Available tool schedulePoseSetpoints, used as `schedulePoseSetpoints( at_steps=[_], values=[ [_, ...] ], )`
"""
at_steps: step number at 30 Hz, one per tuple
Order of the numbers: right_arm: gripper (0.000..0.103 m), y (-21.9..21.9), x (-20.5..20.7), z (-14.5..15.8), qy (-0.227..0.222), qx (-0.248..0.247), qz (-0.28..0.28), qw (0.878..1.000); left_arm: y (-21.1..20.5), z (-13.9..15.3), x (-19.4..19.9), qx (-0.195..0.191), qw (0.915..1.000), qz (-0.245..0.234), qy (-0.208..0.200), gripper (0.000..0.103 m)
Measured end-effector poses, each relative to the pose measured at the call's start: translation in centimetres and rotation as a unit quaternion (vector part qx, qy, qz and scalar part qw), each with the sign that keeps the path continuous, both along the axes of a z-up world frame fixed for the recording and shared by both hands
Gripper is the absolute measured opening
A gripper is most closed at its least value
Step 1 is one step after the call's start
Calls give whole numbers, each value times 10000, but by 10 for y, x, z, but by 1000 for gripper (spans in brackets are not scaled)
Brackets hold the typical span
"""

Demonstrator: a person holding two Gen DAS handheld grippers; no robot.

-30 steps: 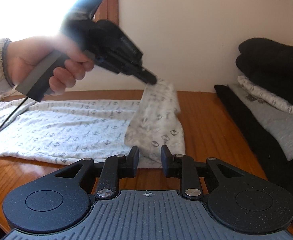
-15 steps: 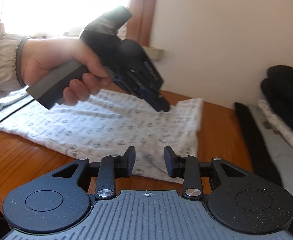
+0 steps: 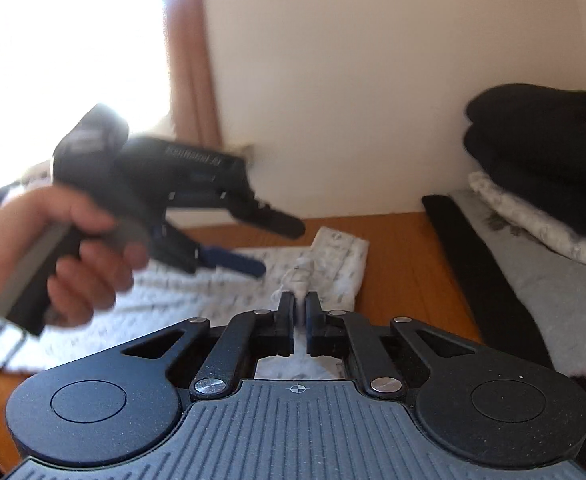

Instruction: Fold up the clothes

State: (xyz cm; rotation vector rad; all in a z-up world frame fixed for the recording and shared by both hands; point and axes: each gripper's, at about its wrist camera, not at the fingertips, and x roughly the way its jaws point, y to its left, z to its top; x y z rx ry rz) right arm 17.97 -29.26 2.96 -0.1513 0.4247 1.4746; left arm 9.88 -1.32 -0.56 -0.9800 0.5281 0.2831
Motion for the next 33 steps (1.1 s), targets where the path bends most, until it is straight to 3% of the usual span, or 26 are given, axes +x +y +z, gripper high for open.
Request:
schedulePoseSetpoints(
  at_steps=[7, 13, 15, 19, 22, 23, 24, 29, 33],
  values=[
    [6, -16, 3, 2, 202, 218, -214, 9993, 2, -15, 23, -662, 9976, -44, -179, 71],
    [6, -28, 4, 8, 347, 449, -336, 9978, -3, -16, 36, -579, 9980, -123, -238, 72],
    [6, -31, 1, 10, 332, 515, -318, 9976, -3, -12, 40, -406, 9989, -146, -207, 67],
    [6, -37, -6, 17, 323, 640, -199, 9972, -3, 0, 38, 70, 9998, -138, -126, 34],
    [6, -38, -15, 25, 290, 723, -26, 9970, 0, 8, 33, 233, 9992, -323, -66, 25],
    [6, -38, -20, 27, 262, 748, 24, 9969, 2, 11, 31, 258, 9990, -361, -31, 8],
    [6, -38, -24, 30, 218, 775, 53, 9967, 2, 15, 27, 346, 9987, -378, -23, 4],
    [6, -33, -52, 48, 243, 975, 397, 9941, -1, 63, -18, 1237, 9915, -394, -44, 4],
    [6, -18, -99, 68, 368, 1317, 997, 9856, 4, 115, -89, 1821, 9828, -293, -99, 4]
  ],
)
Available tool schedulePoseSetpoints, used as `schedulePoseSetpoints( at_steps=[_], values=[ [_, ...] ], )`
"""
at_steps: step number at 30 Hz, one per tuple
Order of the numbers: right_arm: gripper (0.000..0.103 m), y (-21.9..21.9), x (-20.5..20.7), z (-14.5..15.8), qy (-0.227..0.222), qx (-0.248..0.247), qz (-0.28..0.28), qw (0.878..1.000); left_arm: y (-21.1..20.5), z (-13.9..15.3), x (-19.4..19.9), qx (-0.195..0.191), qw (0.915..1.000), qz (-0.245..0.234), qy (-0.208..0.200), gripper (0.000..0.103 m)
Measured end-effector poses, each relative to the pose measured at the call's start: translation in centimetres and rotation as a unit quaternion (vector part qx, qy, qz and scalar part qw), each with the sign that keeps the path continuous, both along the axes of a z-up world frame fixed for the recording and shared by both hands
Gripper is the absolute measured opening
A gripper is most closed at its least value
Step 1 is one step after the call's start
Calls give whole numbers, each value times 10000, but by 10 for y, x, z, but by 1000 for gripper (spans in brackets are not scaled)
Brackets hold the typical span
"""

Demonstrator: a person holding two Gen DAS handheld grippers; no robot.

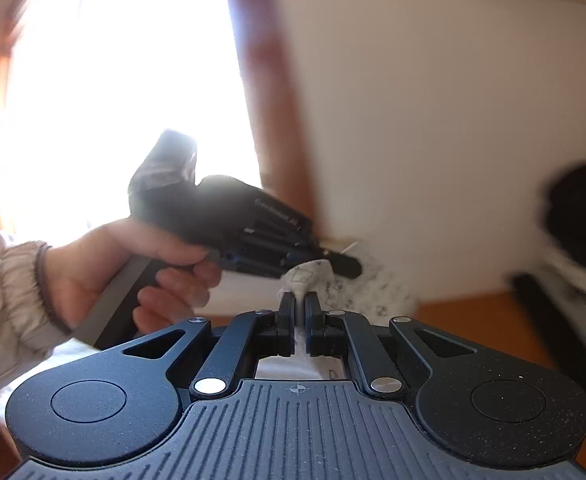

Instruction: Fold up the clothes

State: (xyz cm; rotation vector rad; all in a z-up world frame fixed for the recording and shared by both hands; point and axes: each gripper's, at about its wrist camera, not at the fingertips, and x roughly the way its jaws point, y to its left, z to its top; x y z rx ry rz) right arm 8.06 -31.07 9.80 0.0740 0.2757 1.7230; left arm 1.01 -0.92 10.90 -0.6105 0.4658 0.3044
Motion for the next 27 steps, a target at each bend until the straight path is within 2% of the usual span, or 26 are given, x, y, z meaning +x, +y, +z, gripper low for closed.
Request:
schedulePoseSetpoints(
  at_steps=[3, 7, 13, 16, 22, 27],
  values=[
    [6, 21, -50, 11, 179, 224, 570, 9980, 12, 32, -67, 281, 9992, 297, 15, 4],
    [6, 54, -135, 21, 76, 295, 1353, 9903, 27, 61, -162, 643, 9953, 680, 227, 4],
    [6, 97, -256, 43, 38, 377, 2323, 9719, 36, 90, -302, 899, 9869, 1314, 253, 4],
    [6, 117, -314, 57, 71, 434, 2751, 9604, 45, 119, -364, 1023, 9806, 1651, 246, 4],
    [6, 153, -411, 84, 50, 556, 3268, 9434, 52, 161, -463, 1266, 9634, 2339, 330, 4],
    [6, 164, -463, 92, 27, 527, 3482, 9359, 49, 166, -524, 1260, 9536, 2726, 230, 4]
  ],
)
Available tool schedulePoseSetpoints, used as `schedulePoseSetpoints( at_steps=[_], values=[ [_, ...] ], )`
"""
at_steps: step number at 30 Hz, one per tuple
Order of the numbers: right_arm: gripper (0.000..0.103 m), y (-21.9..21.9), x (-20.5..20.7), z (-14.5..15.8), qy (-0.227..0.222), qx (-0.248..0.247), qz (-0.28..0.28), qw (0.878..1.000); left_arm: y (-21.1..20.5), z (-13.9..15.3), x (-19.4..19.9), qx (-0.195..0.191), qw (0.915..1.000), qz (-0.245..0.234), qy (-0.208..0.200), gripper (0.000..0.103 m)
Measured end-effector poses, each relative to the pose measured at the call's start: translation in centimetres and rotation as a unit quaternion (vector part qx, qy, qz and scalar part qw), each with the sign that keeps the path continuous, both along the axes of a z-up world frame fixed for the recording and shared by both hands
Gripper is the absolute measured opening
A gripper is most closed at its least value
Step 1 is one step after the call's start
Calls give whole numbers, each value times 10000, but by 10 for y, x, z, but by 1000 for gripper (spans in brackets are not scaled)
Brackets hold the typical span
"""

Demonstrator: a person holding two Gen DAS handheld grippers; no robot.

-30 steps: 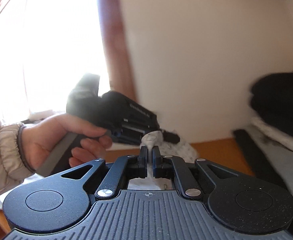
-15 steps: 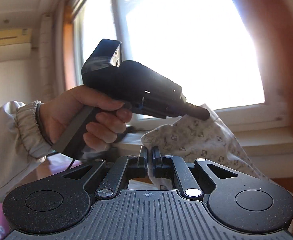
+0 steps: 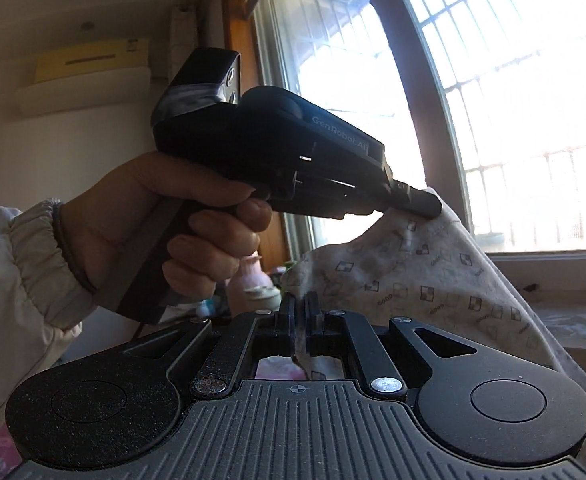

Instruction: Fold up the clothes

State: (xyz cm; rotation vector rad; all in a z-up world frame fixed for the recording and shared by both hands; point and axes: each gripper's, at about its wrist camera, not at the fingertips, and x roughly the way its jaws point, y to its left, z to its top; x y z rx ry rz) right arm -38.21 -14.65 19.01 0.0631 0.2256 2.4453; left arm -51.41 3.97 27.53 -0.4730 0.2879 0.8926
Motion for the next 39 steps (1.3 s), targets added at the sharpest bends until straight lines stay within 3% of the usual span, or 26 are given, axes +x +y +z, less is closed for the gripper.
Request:
schedulePoseSetpoints(
  at_steps=[4, 9, 12, 14, 16, 17, 20, 25, 29, 30, 31, 33, 36, 39],
  values=[
    [6, 0, -25, -1, -186, 22, 66, 9998, 5, -15, -35, -102, 9997, 196, -113, 4],
    [6, 11, -46, -27, -601, -241, 85, 9979, 26, -65, -79, -524, 9979, 358, -138, 4],
    [6, 21, -47, -50, -872, -490, 5, 9950, 39, -99, -86, -802, 9960, 396, -67, 5],
    [16, 30, -48, -66, -1035, -775, 19, 9916, 48, -123, -90, -1034, 9937, 434, 6, 5],
    [28, 33, -44, -80, -1142, -942, 105, 9889, 54, -146, -95, -1232, 9909, 526, 112, 16],
    [32, 32, -41, -84, -1197, -978, 114, 9879, 55, -156, -98, -1308, 9896, 583, 148, 16],
    [36, 22, -64, -81, -1394, -1036, 82, 9848, 59, -181, -106, -1495, 9856, 761, 210, 16],
    [39, 23, -33, -82, -1578, -1171, -154, 9804, 55, -200, -117, -1666, 9811, 956, 239, 16],
    [39, 20, -7, -91, -1845, -1142, -228, 9759, 40, -195, -119, -1420, 9830, 1117, 334, 17],
    [39, 17, 1, -92, -1893, -1127, -257, 9751, 36, -192, -119, -1314, 9835, 1189, 357, 22],
    [39, 14, 11, -93, -1928, -1124, -304, 9743, 32, -189, -118, -1208, 9839, 1260, 380, 40],
    [39, 9, 32, -95, -1989, -1122, -414, 9727, 24, -181, -116, -985, 9848, 1375, 406, 56],
    [39, 19, 74, -100, -2027, -1176, -724, 9695, 18, -167, -103, -709, 9869, 1411, 340, 56],
    [39, 29, 122, -108, -2059, -1345, -1068, 9634, 18, -159, -75, -481, 9892, 1308, 451, 65]
  ],
)
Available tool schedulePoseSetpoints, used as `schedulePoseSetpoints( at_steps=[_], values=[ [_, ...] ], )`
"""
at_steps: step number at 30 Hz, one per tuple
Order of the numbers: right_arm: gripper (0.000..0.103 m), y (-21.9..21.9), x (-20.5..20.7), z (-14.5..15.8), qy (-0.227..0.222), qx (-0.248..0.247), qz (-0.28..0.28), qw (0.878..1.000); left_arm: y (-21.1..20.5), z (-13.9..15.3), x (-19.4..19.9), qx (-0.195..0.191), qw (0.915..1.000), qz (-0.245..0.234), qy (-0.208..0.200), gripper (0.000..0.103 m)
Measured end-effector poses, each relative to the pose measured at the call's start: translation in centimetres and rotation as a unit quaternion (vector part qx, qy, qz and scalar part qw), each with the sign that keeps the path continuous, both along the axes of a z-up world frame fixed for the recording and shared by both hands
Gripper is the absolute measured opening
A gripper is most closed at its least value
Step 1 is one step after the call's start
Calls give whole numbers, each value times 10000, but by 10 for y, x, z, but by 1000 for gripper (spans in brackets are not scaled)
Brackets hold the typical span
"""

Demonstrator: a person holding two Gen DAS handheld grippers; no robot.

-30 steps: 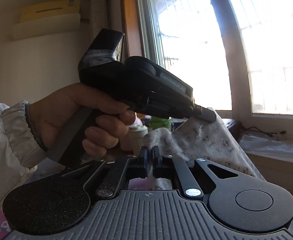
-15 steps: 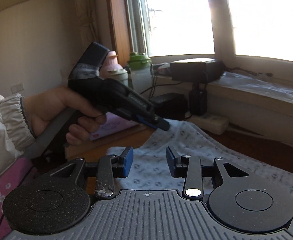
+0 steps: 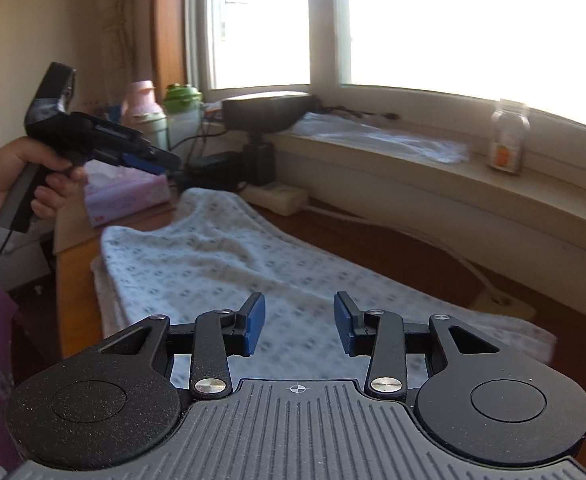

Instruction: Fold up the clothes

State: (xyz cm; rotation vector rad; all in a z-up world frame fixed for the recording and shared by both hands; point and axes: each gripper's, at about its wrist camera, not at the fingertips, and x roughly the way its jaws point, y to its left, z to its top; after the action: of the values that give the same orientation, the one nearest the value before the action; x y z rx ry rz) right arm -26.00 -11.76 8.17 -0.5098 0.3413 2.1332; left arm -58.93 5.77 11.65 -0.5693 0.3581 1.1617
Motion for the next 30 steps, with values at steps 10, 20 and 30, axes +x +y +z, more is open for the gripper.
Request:
schedulePoseSetpoints(
  at_steps=[10, 20, 30],
  values=[
    [39, -43, 109, -28, -389, -122, -659, 9970, 13, -42, 148, -85, 9916, -1268, 249, 71],
    [34, -131, 124, -47, 41, -232, -551, 9982, -3, -72, 269, -184, 9731, -2274, 333, 74],
    [41, -139, 86, -46, -33, 45, -298, 9995, -27, -74, 252, -49, 9763, -2099, 520, 76]
  ],
)
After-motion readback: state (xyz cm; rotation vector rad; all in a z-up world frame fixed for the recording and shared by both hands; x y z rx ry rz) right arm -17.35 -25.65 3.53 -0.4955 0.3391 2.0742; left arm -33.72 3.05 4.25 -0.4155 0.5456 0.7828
